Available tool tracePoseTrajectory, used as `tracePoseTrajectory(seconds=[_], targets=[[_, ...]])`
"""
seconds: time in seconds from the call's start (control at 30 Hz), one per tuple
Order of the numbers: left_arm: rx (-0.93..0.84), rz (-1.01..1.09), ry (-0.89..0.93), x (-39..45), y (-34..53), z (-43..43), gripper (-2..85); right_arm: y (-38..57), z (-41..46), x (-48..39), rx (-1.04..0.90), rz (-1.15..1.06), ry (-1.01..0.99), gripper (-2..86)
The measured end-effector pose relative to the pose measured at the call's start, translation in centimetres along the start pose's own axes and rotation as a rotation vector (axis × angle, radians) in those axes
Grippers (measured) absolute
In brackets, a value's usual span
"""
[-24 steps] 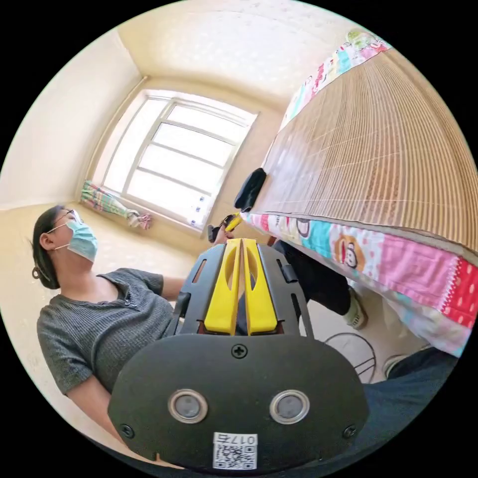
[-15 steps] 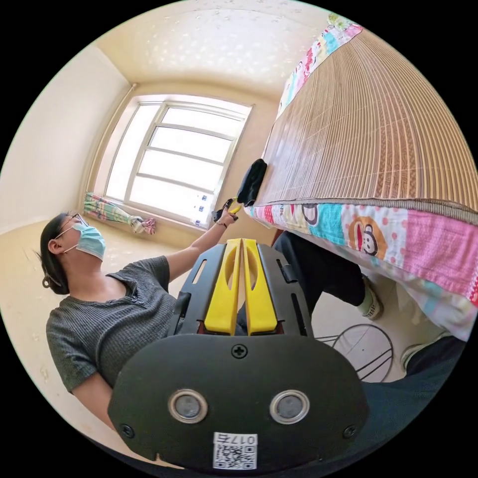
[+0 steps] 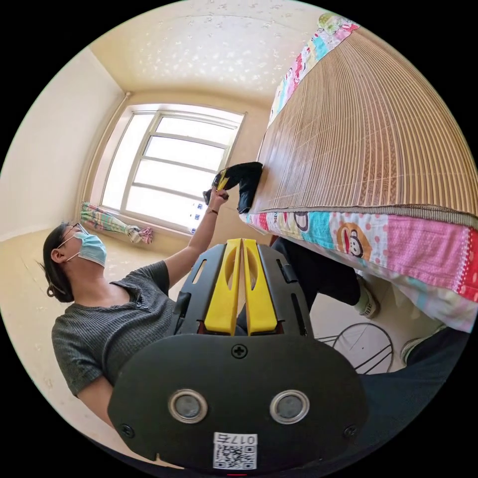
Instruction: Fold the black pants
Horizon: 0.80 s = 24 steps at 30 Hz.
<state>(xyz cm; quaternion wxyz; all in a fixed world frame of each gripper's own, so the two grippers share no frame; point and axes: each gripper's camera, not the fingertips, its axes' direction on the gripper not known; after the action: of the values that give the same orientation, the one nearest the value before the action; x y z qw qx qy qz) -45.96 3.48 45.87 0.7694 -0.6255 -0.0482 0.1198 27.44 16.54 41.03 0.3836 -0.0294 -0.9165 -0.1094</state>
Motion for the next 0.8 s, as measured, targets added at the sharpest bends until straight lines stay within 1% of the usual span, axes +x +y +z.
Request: tracePoseTrajectory(seconds=[0.03, 0.1, 0.13, 0.2, 0.23, 0.3, 0.33, 0.4, 0.43, 0.5, 0.53, 0.6, 0.7, 0.77, 0.8], targets=[[-0.023, 0.033, -0.009, 1.4, 1.2, 1.5, 6.3, 0.2, -0.2, 0.4, 0.018, -0.006, -0.023, 0.5], [-0.124, 0.182, -0.011, 6.5, 7.0, 6.6, 5.5, 1.0, -0.7, 1.1, 0.041, -0.008, -0.044, 0.5], [-0.158, 0.222, -0.007, 7.7, 8.7, 7.8, 5.4, 1.6, -1.3, 1.7, 0.054, -0.006, -0.046, 0.5], [-0.284, 0.34, -0.009, 12.1, 16.9, 11.2, 5.4, 2.8, -2.3, 2.6, 0.069, 0.007, -0.021, 0.5], [-0.306, 0.363, 0.001, 13.0, 19.3, 11.6, 5.5, 3.6, -3.2, 3.4, 0.079, 0.022, 0.012, 0.5], [-0.381, 0.426, 0.061, 15.4, 29.2, 12.1, 6.1, 4.7, -4.6, 4.6, 0.1, 0.049, 0.066, 0.5], [-0.399, 0.438, 0.08, 15.7, 31.7, 12.0, 6.3, 5.3, -5.6, 5.4, 0.119, 0.069, 0.096, 0.6], [-0.456, 0.469, 0.164, 16.2, 41.5, 10.3, 6.6, 5.9, -6.6, 6.7, 0.141, 0.101, 0.136, 0.8], [-0.467, 0.476, 0.184, 16.2, 43.7, 9.7, 6.6, 5.9, -7.0, 7.4, 0.143, 0.119, 0.175, 1.0], [-0.488, 0.486, 0.303, 15.7, 51.1, 6.2, 6.5, 5.3, -7.1, 8.4, 0.133, 0.129, 0.241, 1.5], [-0.497, 0.486, 0.34, 15.4, 52.7, 5.3, 6.4, 4.4, -6.9, 9.1, 0.126, 0.133, 0.279, 2.1], [-0.536, 0.458, 0.499, 13.9, 57.5, 2.0, 3.6, 2.5, -6.6, 9.9, 0.128, 0.116, 0.32, 3.5], [-0.639, 0.429, 0.606, 11.8, 62.2, 0.4, -0.4, -2.3, -5.9, 10.8, 0.17, 0.056, 0.409, 6.1], [-0.642, 0.405, 0.651, 10.3, 63.9, -0.7, -0.7, -6.3, -4.6, 11.6, 0.163, 0.012, 0.443, 7.1], [-0.643, 0.384, 0.629, 9.3, 64.5, -1.3, -0.8, -9.5, -3.3, 12.5, 0.137, 0.0, 0.457, 7.8]])
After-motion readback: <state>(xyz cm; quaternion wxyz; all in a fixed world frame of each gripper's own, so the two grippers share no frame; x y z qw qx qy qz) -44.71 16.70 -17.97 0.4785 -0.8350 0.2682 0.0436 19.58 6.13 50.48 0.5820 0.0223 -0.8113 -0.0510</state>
